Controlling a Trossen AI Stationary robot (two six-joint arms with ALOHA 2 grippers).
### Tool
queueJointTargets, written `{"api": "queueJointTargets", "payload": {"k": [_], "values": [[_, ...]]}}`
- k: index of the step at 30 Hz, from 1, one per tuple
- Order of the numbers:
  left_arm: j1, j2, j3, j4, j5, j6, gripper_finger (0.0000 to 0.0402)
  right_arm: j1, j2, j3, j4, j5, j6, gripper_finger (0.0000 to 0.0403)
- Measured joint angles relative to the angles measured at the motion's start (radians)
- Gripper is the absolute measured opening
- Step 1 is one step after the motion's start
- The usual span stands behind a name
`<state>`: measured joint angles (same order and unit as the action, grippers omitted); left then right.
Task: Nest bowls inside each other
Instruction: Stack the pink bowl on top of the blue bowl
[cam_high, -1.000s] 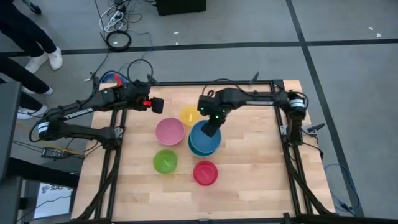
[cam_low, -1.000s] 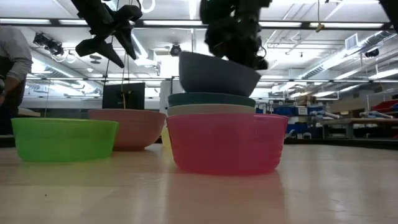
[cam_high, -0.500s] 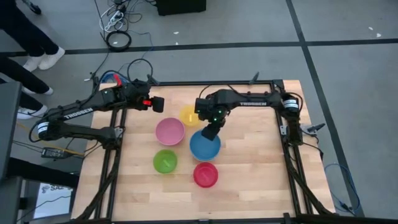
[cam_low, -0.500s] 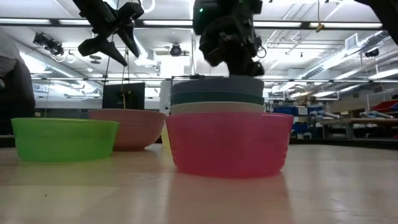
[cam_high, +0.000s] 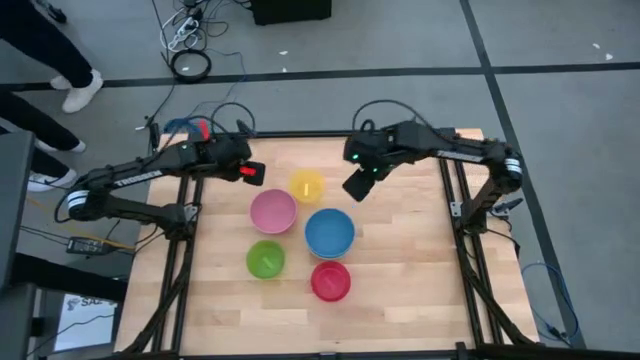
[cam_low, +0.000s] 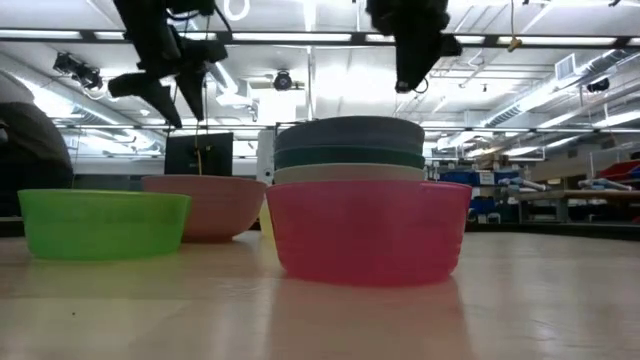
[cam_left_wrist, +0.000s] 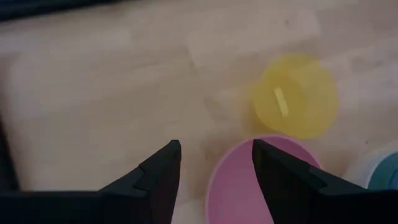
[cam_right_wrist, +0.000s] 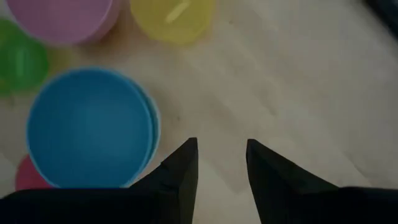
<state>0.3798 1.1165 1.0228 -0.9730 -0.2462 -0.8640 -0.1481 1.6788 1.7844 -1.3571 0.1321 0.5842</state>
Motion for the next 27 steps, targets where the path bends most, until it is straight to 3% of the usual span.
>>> {"api": "queueJointTargets", "payload": {"k": [5, 12, 17, 27], "values": [[-0.002, 0.109, 0.000, 0.027, 0.106, -0.087, 0.0207, -0.004, -0.055, 0.000, 0.000, 0.031, 0.055, 0.0123], [-0.010, 0.214, 0.000, 0.019, 0.189, -0.029, 0.0207, -0.002, -0.048, 0.000, -0.003, 0.019, 0.071, 0.0123], [-0.016, 0.251, 0.000, -0.053, 0.189, 0.038, 0.0207, 0.002, -0.033, 0.001, -0.003, 0.005, 0.071, 0.0122], [-0.028, 0.324, 0.000, -0.039, 0.194, 0.105, 0.0207, 0.003, -0.009, 0.000, -0.001, 0.004, 0.051, 0.0122]]}}
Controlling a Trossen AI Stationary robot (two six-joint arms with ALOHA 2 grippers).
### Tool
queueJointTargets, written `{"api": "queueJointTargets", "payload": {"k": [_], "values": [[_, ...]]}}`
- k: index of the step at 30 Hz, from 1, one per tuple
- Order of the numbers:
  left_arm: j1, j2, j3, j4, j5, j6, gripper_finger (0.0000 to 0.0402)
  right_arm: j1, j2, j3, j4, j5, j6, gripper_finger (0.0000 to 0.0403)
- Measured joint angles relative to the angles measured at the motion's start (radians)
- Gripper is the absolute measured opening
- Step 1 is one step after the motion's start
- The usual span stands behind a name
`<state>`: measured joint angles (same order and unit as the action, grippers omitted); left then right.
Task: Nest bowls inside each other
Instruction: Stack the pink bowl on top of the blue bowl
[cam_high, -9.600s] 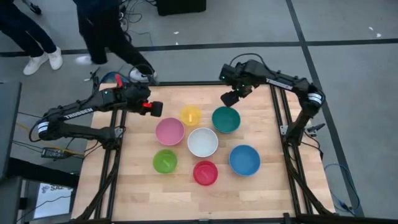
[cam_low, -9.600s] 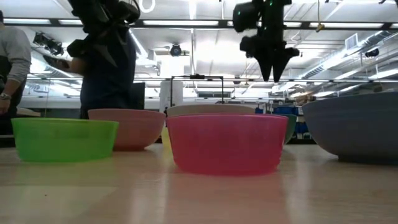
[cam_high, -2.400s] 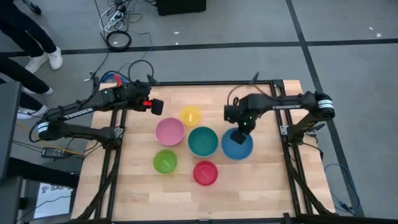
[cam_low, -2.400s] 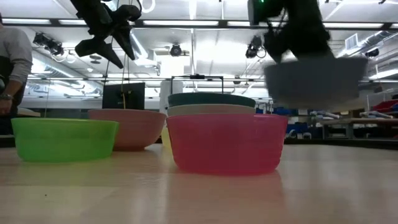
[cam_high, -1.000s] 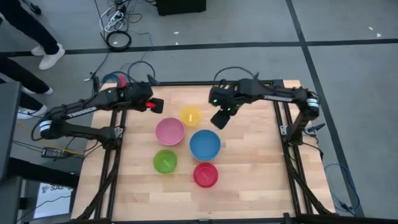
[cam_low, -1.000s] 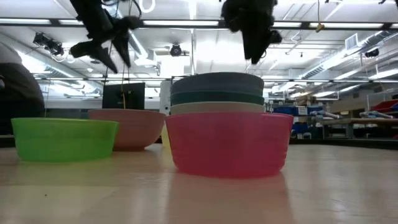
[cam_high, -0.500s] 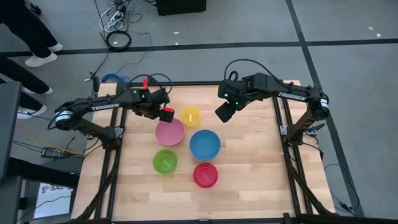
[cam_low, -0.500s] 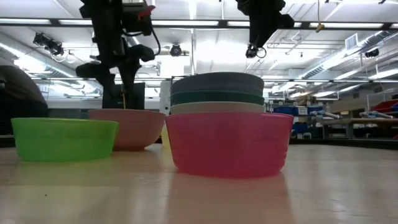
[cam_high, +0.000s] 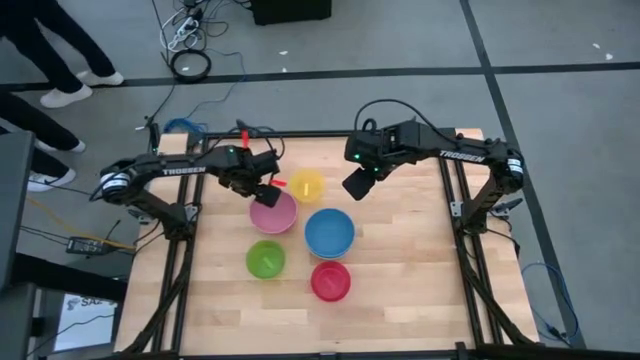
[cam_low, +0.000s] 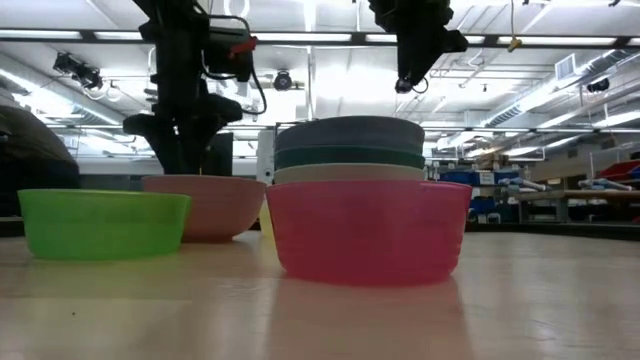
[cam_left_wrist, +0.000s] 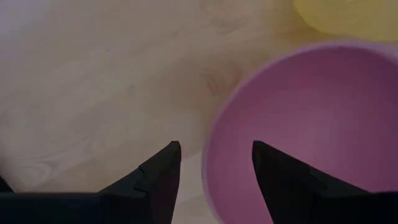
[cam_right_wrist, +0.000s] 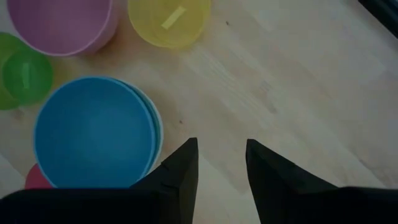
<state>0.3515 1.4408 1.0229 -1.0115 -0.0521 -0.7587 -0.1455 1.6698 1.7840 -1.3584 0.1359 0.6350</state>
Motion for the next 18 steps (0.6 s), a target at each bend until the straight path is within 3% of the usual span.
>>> {"api": "queueJointTargets", "payload": {"k": [10, 14, 18], "values": [[0.000, 0.108, 0.000, 0.029, 0.004, 0.054, 0.0194, 0.000, 0.001, 0.000, 0.003, 0.000, -0.001, 0.0120], [0.000, 0.110, 0.000, 0.040, 0.005, 0.075, 0.0138, 0.000, 0.001, 0.000, 0.003, 0.001, -0.001, 0.0119], [0.004, 0.110, 0.000, 0.063, 0.006, 0.084, 0.0051, 0.000, 0.001, 0.000, 0.003, 0.000, -0.003, 0.0119]]}}
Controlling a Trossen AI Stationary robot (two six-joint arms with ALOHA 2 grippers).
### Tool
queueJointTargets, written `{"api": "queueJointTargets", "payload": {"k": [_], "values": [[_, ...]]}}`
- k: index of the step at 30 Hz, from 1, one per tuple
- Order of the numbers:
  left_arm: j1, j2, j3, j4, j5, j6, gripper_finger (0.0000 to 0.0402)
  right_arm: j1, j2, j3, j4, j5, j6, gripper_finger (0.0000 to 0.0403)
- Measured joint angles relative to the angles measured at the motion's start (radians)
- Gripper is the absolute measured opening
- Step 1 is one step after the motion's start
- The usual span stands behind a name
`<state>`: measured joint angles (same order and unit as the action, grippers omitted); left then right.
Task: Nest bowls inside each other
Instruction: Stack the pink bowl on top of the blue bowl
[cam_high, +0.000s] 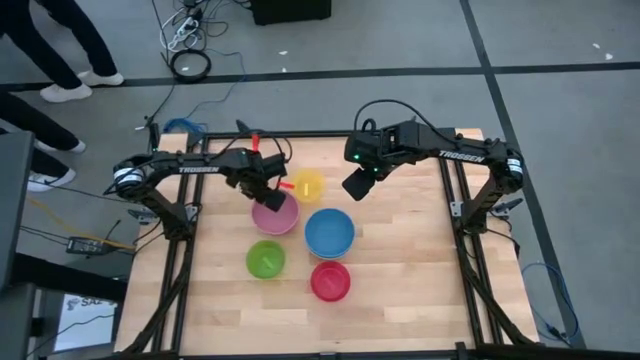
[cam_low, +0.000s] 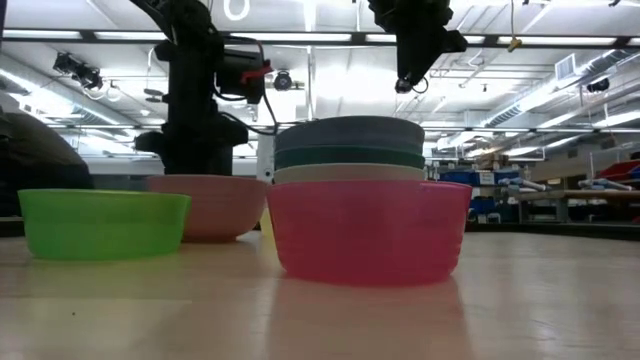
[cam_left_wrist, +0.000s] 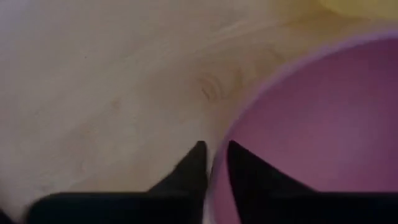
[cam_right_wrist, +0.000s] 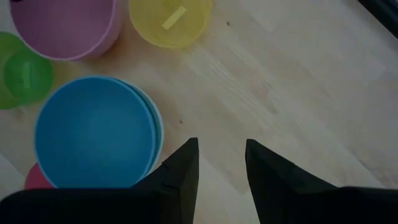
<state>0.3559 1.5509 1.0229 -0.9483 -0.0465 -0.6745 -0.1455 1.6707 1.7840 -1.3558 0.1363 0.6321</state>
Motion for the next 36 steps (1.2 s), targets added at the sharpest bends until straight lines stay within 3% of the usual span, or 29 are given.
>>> {"api": "queueJointTargets", "payload": {"k": [3, 12, 18, 25, 31, 36], "values": [[0.003, -0.002, 0.001, 0.019, 0.013, 0.016, 0.0015, 0.000, 0.000, 0.000, 0.000, 0.000, -0.007, 0.0119], [0.005, -0.019, 0.001, 0.005, 0.041, 0.016, 0.0011, 0.000, 0.000, 0.000, 0.000, 0.000, -0.007, 0.0119], [0.004, -0.103, 0.015, -0.005, 0.118, 0.018, 0.0010, 0.000, 0.000, 0.000, -0.002, 0.001, -0.007, 0.0119], [-0.015, -0.207, 0.239, -0.018, 0.145, 0.019, 0.0010, 0.000, 0.000, 0.000, -0.046, 0.065, 0.010, 0.0119], [-0.047, -0.167, 0.434, -0.097, 0.061, 0.035, 0.0010, -0.001, -0.024, 0.000, -0.191, 0.156, 0.082, 0.0118], [-0.082, -0.099, 0.464, -0.102, 0.057, 0.012, 0.0010, 0.013, -0.104, 0.000, -0.212, 0.216, 0.149, 0.0118]]}}
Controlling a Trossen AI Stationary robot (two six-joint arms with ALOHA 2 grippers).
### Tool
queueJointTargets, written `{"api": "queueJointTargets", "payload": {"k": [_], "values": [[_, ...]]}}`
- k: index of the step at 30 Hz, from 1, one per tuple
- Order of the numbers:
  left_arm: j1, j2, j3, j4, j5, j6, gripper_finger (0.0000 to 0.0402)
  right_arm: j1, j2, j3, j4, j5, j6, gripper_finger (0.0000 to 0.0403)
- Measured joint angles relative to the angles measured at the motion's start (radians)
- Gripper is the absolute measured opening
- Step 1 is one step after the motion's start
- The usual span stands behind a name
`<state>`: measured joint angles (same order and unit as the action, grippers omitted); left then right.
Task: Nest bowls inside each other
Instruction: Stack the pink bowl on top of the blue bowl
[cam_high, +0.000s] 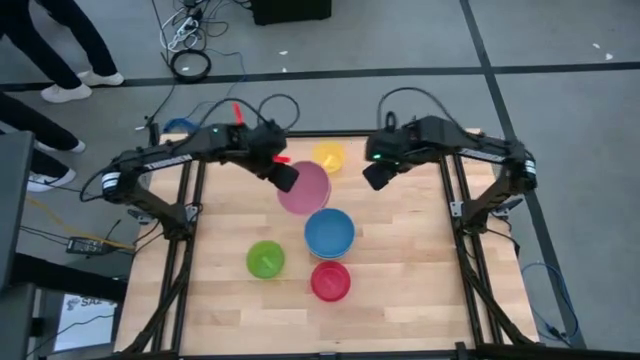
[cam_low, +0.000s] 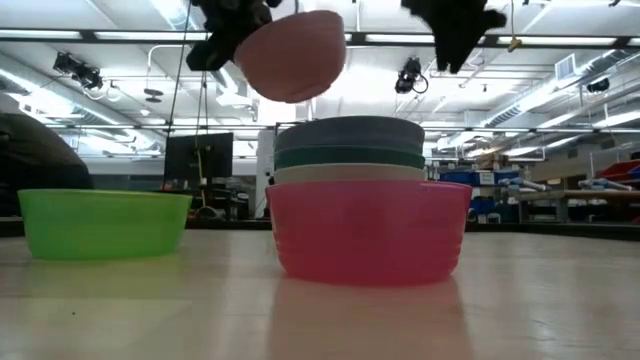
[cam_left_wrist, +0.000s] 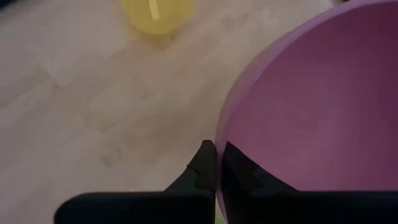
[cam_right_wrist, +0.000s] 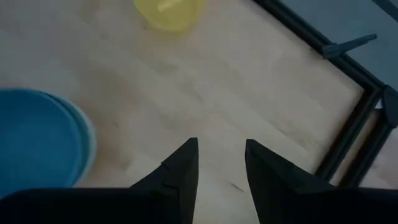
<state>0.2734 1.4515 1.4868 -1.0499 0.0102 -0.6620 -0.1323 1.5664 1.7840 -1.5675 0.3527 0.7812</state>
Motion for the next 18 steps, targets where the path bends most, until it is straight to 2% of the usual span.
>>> {"api": "queueJointTargets", "payload": {"k": [10, 18], "values": [[-0.091, 0.137, 0.000, 0.021, 0.028, -0.004, 0.0011, 0.038, -0.210, 0.000, -0.003, 0.064, 0.184, 0.0114], [-0.137, 0.230, 0.000, 0.125, 0.089, -0.031, 0.0017, 0.041, -0.244, 0.000, 0.000, 0.066, 0.200, 0.0114]]}}
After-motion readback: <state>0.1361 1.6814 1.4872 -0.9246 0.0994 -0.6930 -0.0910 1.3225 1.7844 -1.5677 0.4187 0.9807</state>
